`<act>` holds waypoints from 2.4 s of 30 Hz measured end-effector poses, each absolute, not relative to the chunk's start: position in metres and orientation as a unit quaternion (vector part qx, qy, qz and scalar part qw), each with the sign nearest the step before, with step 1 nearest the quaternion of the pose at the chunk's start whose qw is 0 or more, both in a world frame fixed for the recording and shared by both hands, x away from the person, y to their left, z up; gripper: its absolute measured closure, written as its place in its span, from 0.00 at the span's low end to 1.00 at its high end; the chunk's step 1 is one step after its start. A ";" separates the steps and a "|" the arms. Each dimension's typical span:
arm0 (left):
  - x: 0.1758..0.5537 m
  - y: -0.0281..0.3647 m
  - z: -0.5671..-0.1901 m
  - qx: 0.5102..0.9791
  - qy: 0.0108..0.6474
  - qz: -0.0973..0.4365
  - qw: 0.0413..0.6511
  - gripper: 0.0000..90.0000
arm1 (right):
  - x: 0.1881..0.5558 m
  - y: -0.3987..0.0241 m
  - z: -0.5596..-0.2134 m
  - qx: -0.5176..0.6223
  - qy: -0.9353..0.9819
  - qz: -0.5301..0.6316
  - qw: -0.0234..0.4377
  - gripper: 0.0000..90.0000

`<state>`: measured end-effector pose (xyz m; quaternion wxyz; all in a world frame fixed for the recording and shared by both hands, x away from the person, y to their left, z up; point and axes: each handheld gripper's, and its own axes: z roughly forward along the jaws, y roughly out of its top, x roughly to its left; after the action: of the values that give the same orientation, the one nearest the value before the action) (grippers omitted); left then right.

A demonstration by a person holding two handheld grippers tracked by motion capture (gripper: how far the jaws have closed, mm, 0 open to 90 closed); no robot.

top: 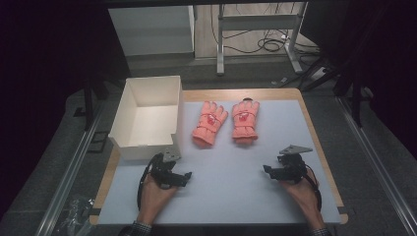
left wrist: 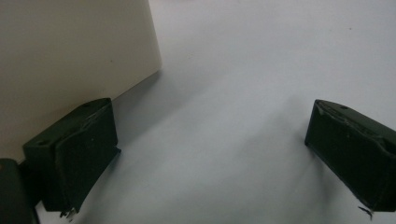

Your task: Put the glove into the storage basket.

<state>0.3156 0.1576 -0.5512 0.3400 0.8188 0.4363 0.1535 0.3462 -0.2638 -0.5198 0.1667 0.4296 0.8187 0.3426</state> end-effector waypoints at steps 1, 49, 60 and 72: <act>0.316 0.158 -0.551 0.819 0.436 0.154 0.340 0.03 | 0.347 -0.264 -0.519 0.429 0.819 0.344 0.166 0.32; 0.316 0.158 -0.551 0.818 0.437 0.153 0.341 0.03 | 0.490 -0.214 -0.467 0.446 0.780 0.391 0.203 0.57; 0.315 0.158 -0.551 0.818 0.437 0.153 0.341 0.03 | 0.515 -0.208 -0.493 0.481 0.767 0.387 0.174 0.37; 0.315 0.158 -0.551 0.818 0.437 0.153 0.341 0.03 | 0.510 -0.195 -0.501 0.492 0.771 0.370 0.161 0.87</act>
<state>0.3155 0.1577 -0.5513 0.3409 0.8183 0.4367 0.1534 0.5102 -0.1955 -0.5010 0.1613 0.4922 0.7710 0.3704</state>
